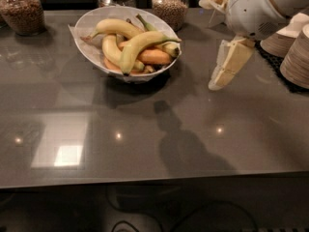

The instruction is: Pick banana from white bowl

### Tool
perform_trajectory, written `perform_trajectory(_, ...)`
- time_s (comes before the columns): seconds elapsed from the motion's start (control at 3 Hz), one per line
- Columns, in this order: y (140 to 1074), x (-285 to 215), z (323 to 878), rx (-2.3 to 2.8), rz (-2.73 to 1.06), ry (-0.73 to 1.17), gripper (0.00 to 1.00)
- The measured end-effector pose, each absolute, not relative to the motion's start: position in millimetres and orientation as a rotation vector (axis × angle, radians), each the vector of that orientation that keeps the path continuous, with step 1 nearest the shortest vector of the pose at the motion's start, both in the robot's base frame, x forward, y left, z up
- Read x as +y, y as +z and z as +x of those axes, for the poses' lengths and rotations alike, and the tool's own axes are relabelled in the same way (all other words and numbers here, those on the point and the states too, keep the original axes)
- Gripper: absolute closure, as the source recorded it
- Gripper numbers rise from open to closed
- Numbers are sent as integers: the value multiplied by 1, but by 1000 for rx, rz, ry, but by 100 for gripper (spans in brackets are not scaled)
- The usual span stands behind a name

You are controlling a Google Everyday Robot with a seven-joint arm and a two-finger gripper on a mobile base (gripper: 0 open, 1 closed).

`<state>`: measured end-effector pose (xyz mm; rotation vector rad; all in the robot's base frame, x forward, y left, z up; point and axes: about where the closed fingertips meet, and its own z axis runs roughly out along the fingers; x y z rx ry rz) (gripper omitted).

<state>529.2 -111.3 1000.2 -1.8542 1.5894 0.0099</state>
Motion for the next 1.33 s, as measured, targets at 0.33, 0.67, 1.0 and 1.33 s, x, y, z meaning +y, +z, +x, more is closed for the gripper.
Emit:
perform_trajectory(0.33,1013,-53,565,1298,-1997,55,0)
perform_trajectory(0.67,1027,-46,569,1240,-2003,31,0)
perform_trajectory(1.0,1026,-46,568,1246,-2003,34,0)
perform_trajectory(1.33,1025,-42,589,1163,-2067,-54,0)
